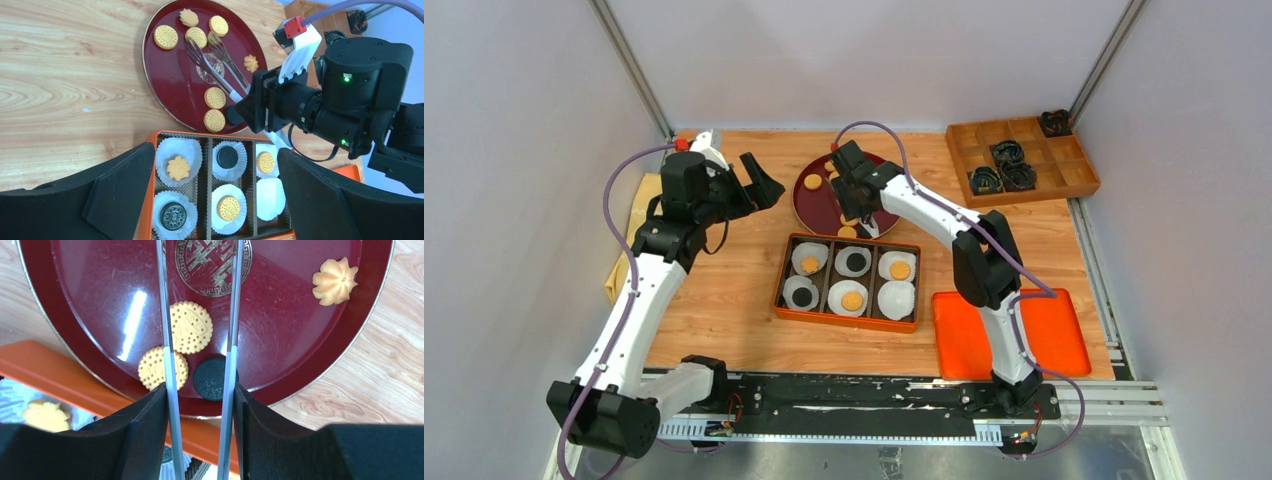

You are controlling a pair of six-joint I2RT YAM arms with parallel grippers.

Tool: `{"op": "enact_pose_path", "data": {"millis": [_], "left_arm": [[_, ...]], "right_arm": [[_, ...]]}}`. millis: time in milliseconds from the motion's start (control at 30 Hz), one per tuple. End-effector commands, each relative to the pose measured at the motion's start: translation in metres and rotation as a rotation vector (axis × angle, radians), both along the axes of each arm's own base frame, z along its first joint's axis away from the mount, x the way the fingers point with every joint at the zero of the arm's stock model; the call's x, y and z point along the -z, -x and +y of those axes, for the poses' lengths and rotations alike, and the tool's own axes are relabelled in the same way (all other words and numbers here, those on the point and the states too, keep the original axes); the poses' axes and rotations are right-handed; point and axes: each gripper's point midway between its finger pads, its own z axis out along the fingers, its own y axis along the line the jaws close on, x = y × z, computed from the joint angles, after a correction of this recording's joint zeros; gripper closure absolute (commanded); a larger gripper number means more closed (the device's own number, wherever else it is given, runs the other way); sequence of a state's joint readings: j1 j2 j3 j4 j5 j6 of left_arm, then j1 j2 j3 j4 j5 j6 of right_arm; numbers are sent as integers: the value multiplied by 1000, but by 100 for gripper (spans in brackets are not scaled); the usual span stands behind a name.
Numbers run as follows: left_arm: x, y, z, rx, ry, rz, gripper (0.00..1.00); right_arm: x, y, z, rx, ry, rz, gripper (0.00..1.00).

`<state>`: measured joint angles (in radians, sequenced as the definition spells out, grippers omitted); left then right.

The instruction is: Pack the cookies

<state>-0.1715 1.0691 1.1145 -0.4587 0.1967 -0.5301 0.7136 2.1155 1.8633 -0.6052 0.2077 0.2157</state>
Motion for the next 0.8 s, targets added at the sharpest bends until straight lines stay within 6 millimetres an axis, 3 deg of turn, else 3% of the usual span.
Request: {"op": "enact_pose_path", "data": {"millis": [0, 333, 500, 767], "left_arm": [[-6, -4, 3, -5, -12, -14, 0], [-4, -2, 5, -11, -20, -9, 0], [-1, -2, 4, -7, -16, -2, 0], [0, 0, 3, -3, -10, -4, 0]], "right_arm": [[2, -17, -1, 13, -17, 0, 50], [6, -28, 2, 15, -63, 27, 55], [-1, -26, 1, 9, -70, 20, 84], [-17, -16, -18, 33, -39, -12, 97]]}}
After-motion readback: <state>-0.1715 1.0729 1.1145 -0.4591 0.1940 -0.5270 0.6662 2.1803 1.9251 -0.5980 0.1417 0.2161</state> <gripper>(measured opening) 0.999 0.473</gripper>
